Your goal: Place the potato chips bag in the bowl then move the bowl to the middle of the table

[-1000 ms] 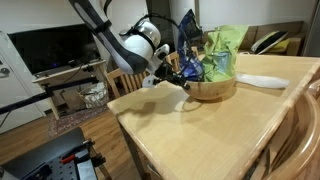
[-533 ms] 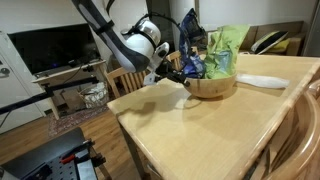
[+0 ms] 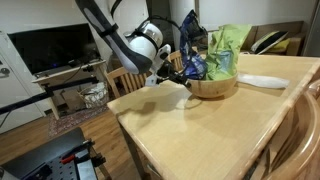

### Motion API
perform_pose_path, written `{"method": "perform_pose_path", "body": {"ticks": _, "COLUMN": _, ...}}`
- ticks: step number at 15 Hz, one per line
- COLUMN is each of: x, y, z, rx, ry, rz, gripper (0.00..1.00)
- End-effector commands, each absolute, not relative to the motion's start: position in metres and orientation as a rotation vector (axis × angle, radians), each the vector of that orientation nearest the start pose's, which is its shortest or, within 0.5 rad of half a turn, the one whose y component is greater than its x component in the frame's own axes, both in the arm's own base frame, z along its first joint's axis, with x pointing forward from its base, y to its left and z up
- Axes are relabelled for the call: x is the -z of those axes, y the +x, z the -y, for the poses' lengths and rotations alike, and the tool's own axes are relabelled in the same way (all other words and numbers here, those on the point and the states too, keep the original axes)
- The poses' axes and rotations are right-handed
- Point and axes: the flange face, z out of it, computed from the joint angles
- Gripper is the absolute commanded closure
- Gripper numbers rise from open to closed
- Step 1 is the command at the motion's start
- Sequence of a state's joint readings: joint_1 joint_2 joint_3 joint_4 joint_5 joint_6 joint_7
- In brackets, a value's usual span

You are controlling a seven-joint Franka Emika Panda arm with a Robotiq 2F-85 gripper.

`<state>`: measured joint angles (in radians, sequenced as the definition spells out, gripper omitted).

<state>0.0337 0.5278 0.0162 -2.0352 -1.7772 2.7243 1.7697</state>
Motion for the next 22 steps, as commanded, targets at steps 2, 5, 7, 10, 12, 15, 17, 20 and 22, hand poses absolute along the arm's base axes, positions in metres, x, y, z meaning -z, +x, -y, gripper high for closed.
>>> {"method": "perform_pose_path", "body": {"ticks": 2, "x": -0.184, "y": 0.588, "z": -0.076, "rx": 1.26, "ry": -3.273, "rz": -0.119, "gripper": 1.0}}
{"method": "perform_pose_path", "body": {"ticks": 5, "x": -0.189, "y": 0.593, "z": -0.084, "rx": 1.279, "ry": -3.261, "rz": -0.111, "gripper": 1.0}}
{"method": "perform_pose_path", "body": {"ticks": 7, "x": -0.192, "y": 0.596, "z": -0.091, "rx": 1.287, "ry": -3.251, "rz": -0.105, "gripper": 1.0}}
{"method": "perform_pose_path", "body": {"ticks": 10, "x": -0.194, "y": 0.597, "z": -0.095, "rx": 1.268, "ry": -3.253, "rz": -0.1, "gripper": 1.0}}
{"method": "perform_pose_path", "body": {"ticks": 12, "x": -0.19, "y": 0.591, "z": -0.093, "rx": 1.21, "ry": -3.285, "rz": -0.108, "gripper": 1.0}}
{"method": "perform_pose_path", "body": {"ticks": 15, "x": -0.188, "y": 0.58, "z": -0.088, "rx": 1.121, "ry": -3.363, "rz": -0.123, "gripper": 1.0}}
{"method": "perform_pose_path", "body": {"ticks": 17, "x": -0.187, "y": 0.569, "z": -0.084, "rx": 1.042, "ry": -3.422, "rz": -0.094, "gripper": 1.0}}
{"method": "perform_pose_path", "body": {"ticks": 20, "x": -0.182, "y": 0.551, "z": -0.077, "rx": 0.902, "ry": -3.503, "rz": -0.029, "gripper": 1.0}}
{"method": "perform_pose_path", "body": {"ticks": 22, "x": -0.178, "y": 0.538, "z": -0.072, "rx": 0.797, "ry": -3.54, "rz": 0.025, "gripper": 1.0}}
